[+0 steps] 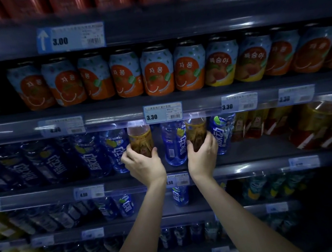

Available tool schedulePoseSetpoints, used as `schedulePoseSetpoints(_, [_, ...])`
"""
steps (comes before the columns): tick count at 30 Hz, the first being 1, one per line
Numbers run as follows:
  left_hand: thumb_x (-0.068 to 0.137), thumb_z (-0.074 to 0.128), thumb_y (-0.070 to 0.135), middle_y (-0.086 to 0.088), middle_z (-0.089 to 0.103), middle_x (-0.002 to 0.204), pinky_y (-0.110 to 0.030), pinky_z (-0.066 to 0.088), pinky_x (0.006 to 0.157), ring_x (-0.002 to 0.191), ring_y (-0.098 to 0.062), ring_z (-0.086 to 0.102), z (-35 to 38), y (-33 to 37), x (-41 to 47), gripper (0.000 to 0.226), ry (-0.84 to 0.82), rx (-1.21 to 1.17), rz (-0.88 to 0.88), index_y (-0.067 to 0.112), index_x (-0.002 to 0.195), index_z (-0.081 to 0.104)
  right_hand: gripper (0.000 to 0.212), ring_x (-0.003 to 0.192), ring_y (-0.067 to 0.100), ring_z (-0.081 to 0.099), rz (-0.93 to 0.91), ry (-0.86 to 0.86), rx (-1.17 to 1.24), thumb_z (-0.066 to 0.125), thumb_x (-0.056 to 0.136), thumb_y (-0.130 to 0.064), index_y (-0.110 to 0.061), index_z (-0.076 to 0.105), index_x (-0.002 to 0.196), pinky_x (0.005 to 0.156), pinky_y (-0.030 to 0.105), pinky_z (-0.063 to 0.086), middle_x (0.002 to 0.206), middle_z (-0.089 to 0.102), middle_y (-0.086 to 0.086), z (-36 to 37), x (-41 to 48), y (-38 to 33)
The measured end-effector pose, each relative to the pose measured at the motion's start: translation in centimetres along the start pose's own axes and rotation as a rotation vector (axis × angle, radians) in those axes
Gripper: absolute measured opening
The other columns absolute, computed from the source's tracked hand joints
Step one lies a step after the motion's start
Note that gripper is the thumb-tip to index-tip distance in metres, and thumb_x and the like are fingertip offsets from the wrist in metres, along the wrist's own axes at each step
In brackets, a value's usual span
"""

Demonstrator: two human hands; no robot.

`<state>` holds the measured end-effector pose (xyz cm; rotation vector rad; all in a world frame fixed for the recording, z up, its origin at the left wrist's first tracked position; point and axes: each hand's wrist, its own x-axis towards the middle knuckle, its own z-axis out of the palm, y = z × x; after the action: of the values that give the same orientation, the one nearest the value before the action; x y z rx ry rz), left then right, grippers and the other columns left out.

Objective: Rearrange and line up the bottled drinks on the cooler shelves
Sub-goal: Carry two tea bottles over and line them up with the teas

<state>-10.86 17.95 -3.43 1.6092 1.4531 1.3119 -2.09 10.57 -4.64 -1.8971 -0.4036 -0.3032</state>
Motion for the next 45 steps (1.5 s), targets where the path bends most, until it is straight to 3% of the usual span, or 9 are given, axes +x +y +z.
schedulePoseSetpoints(12, [0.072, 0.083, 0.021, -0.01, 0.04, 0.127, -0.043, 0.046, 0.099, 0.112, -0.025, 0.05, -2.0, -2.3, 0.0, 0.076, -0.095, -0.094, 0.112, 0.006, 0.136, 0.044, 0.069, 0.123, 0.026, 0.046, 0.023, 0.07, 0.141, 0.078, 0.081, -0.027, -0.004, 0.042, 0.135, 0.093, 0.026, 0.04, 0.131, 0.05, 0.013, -0.8, -1.3, 1.4])
schedulePoseSetpoints(18, [0.066, 0.085, 0.04, -0.011, 0.041, 0.133, -0.05, 0.045, 0.099, 0.12, -0.028, 0.047, -1.6, -2.4, -0.4, 0.09, -0.104, -0.05, 0.075, 0.007, 0.136, 0.04, 0.085, 0.122, 0.028, 0.046, 0.03, 0.035, 0.124, 0.084, 0.072, -0.032, -0.002, 0.037, 0.136, 0.096, 0.039, 0.046, 0.13, 0.046, 0.014, -0.3, -1.1, 1.4])
schedulePoseSetpoints(21, [0.065, 0.086, 0.042, -0.01, 0.041, 0.133, -0.051, 0.046, 0.097, 0.119, -0.029, 0.048, -1.3, -1.8, -0.4, 0.091, -0.102, -0.059, 0.015, 0.008, 0.136, 0.039, 0.081, 0.121, 0.031, 0.048, 0.041, 0.027, 0.132, 0.086, 0.071, -0.029, 0.0, 0.042, 0.132, 0.094, 0.044, 0.049, 0.128, 0.047, 0.016, -0.2, -0.8, 1.7])
schedulePoseSetpoints(23, [0.067, 0.086, 0.036, -0.009, 0.041, 0.13, -0.048, 0.048, 0.095, 0.116, -0.027, 0.049, -1.1, -1.7, 0.0, 0.086, -0.094, -0.096, -0.005, 0.007, 0.133, 0.041, 0.075, 0.114, 0.03, 0.052, 0.04, 0.024, 0.121, 0.086, 0.07, -0.028, 0.0, 0.046, 0.127, 0.087, 0.04, 0.051, 0.123, 0.048, 0.015, -0.4, -0.7, 2.0])
schedulePoseSetpoints(27, [0.067, 0.086, 0.029, -0.004, 0.043, 0.122, -0.031, 0.046, 0.091, 0.105, -0.015, 0.047, -1.6, -2.3, 0.4, 0.076, -0.112, -0.142, 0.028, 0.007, 0.128, 0.046, 0.067, 0.096, 0.005, 0.049, 0.023, 0.059, 0.185, 0.088, 0.065, -0.021, -0.001, 0.051, 0.118, 0.075, 0.002, 0.039, 0.112, 0.05, 0.009, -0.9, -0.9, 2.0])
schedulePoseSetpoints(29, [0.066, 0.086, 0.03, 0.003, 0.042, 0.116, -0.021, 0.042, 0.087, 0.1, -0.01, 0.046, -2.0, -2.7, 0.4, 0.072, -0.121, -0.165, 0.043, 0.011, 0.124, 0.048, 0.066, 0.092, -0.003, 0.043, -0.005, 0.063, 0.202, 0.089, 0.065, -0.02, -0.003, 0.052, 0.116, 0.076, -0.006, 0.032, 0.11, 0.047, 0.003, -1.1, -1.3, 2.1])
schedulePoseSetpoints(33, [0.064, 0.088, 0.029, 0.009, 0.039, 0.109, -0.004, 0.032, 0.074, 0.094, -0.007, 0.048, -2.8, -3.0, 0.0, 0.065, -0.136, -0.224, 0.048, 0.017, 0.117, 0.051, 0.066, 0.096, 0.006, 0.049, 0.015, 0.075, 0.205, 0.089, 0.064, -0.027, -0.01, 0.052, 0.116, 0.078, -0.005, 0.033, 0.11, 0.044, -0.005, -1.6, -1.8, 2.2])
schedulePoseSetpoints(38, [0.063, 0.087, 0.033, 0.007, 0.041, 0.11, -0.016, 0.039, 0.081, 0.094, -0.007, 0.049, -3.5, -3.2, 0.0, 0.062, -0.196, -0.265, 0.075, 0.021, 0.112, 0.052, 0.061, 0.094, 0.008, 0.053, 0.026, 0.08, 0.212, 0.089, 0.065, -0.029, -0.015, 0.052, 0.111, 0.076, 0.0, 0.038, 0.107, 0.044, -0.006, -2.4, -2.2, 2.1])
schedulePoseSetpoints(45, [0.064, 0.088, 0.027, 0.003, 0.043, 0.113, -0.005, 0.038, 0.08, 0.101, -0.011, 0.052, -4.7, -3.8, -1.7, 0.068, -0.272, -0.274, 0.25, 0.013, 0.121, 0.053, 0.054, 0.095, -0.018, 0.047, -0.072, 0.143, 0.202, 0.087, 0.067, -0.029, -0.021, 0.051, 0.107, 0.076, -0.003, 0.035, 0.103, 0.044, -0.005, -4.3, -3.0, 1.5])
